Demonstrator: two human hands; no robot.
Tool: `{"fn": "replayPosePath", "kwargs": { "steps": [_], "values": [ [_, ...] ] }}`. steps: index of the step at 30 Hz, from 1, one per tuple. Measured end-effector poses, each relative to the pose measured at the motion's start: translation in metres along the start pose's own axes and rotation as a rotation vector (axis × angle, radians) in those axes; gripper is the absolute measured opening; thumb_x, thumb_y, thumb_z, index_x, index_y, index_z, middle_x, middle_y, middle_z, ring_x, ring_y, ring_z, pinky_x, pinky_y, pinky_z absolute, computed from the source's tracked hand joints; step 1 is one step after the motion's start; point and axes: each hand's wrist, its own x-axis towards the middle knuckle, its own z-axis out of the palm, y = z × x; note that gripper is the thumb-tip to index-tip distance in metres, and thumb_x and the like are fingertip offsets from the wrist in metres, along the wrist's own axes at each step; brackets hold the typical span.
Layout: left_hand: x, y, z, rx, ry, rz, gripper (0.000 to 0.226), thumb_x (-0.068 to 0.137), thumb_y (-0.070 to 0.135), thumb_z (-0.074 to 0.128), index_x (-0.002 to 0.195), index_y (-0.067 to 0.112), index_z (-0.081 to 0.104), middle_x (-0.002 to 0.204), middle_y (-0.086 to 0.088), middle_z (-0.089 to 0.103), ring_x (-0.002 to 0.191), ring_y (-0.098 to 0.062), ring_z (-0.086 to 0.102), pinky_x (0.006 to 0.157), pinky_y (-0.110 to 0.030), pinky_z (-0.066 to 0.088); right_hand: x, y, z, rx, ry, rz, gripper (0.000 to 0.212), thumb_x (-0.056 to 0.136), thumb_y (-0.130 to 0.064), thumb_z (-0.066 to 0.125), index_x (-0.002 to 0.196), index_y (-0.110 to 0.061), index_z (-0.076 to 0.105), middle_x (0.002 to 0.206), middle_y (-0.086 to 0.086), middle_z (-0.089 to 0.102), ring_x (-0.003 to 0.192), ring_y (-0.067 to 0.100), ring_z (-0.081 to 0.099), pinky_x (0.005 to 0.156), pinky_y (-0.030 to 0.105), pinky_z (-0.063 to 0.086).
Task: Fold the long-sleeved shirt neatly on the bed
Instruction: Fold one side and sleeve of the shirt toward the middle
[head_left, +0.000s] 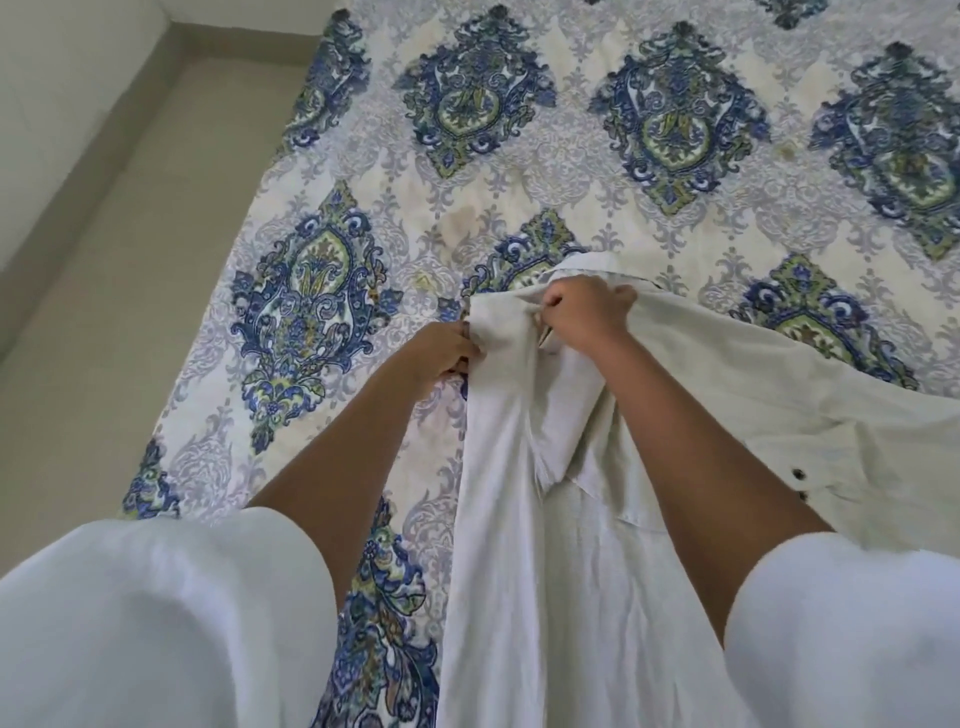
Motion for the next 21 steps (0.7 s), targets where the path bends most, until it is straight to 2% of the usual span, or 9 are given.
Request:
{"fn": "replayPosePath", "kwargs": {
  "steps": [2,4,7,12,15,17,18,19,21],
  "values": [
    [0.004,0.000,0.006,0.049,0.067,-0.002,0.027,0.088,-0.004,0.051,0.067,0.013,0.049,0.056,0.003,0.054,0.043,-0.003,0.052,0.042,-0.015,0.044,0.003,0.008,0.000,-0.010,0.010,0.056,0.016,0.083,-0.015,0.050,0.074,-0.024,0.060,0.072,-0.007,0.055,0.108,0.024,0.052,0.102,0.047,0.023],
    [0.007,0.003,0.009,0.070,0.122,-0.008,0.022,0.089,0.004,0.052,0.070,0.015,0.048,0.068,0.002,0.049,0.057,-0.009,0.049,0.054,-0.020,0.045,0.006,0.008,0.004,0.060,-0.033,0.035,0.021,0.085,-0.026,0.053,0.064,-0.022,0.052,0.066,-0.008,0.049,0.103,0.024,0.054,0.100,0.046,0.027],
    [0.011,0.012,0.013,0.047,0.148,0.058,0.006,0.088,0.006,0.052,0.090,0.012,0.053,0.072,0.001,0.050,0.069,-0.016,0.050,0.068,-0.029,0.047,0.008,0.002,0.008,0.177,-0.084,0.011,0.019,0.086,-0.033,0.056,0.075,-0.020,0.065,0.075,-0.005,0.059,0.094,0.020,0.057,0.099,0.046,0.032],
    [0.018,0.020,0.012,0.137,0.285,0.176,0.027,0.085,-0.001,0.057,0.062,0.011,0.054,0.062,0.001,0.049,0.056,-0.009,0.044,0.046,-0.012,0.037,0.005,-0.001,0.006,-0.098,-0.078,0.110,0.017,0.085,-0.018,0.055,0.095,-0.019,0.069,0.077,-0.002,0.059,0.101,0.023,0.056,0.107,0.050,0.019],
    [0.018,0.016,0.017,0.102,0.307,0.169,0.019,0.084,0.007,0.057,0.065,0.012,0.056,0.066,-0.002,0.054,0.064,-0.018,0.051,0.059,-0.026,0.043,-0.003,0.005,0.009,0.006,-0.043,0.089,0.018,0.089,-0.024,0.051,0.098,-0.025,0.066,0.090,-0.002,0.065,0.112,0.023,0.053,0.108,0.050,0.016],
    [0.009,0.013,0.024,0.090,0.323,0.197,0.014,0.082,0.017,0.056,0.088,0.007,0.062,0.084,-0.008,0.057,0.082,-0.022,0.053,0.069,-0.031,0.044,-0.014,0.010,0.007,0.107,0.082,0.054,0.020,0.091,-0.028,0.048,0.104,-0.024,0.062,0.104,-0.002,0.065,0.118,0.022,0.048,0.107,0.047,0.015],
    [0.002,0.009,0.029,0.168,0.376,0.231,0.031,0.083,0.019,0.055,0.110,0.003,0.058,0.100,-0.013,0.055,0.095,-0.024,0.051,0.077,-0.033,0.045,-0.021,0.012,0.008,0.116,0.123,0.032,0.023,0.091,-0.029,0.049,0.110,-0.023,0.059,0.113,-0.001,0.062,0.121,0.022,0.045,0.106,0.047,0.016],
    [-0.009,0.001,0.036,0.282,0.463,0.277,0.045,0.087,0.019,0.055,0.128,0.003,0.047,0.120,-0.015,0.049,0.112,-0.026,0.046,0.090,-0.037,0.041,-0.030,0.014,0.008,0.105,0.130,0.005,0.027,0.090,-0.030,0.049,0.115,-0.022,0.056,0.119,0.000,0.058,0.123,0.023,0.042,0.107,0.047,0.016],
    [-0.037,-0.021,0.053,0.467,0.575,0.386,0.061,0.091,0.020,0.050,0.144,0.005,0.024,0.149,-0.015,0.026,0.137,-0.027,0.025,0.110,-0.039,0.023,-0.046,0.021,0.015,0.008,0.083,-0.047,0.031,0.091,-0.027,0.047,0.121,-0.021,0.053,0.125,0.003,0.054,0.124,0.024,0.040,0.108,0.048,0.016]
  ]
}}
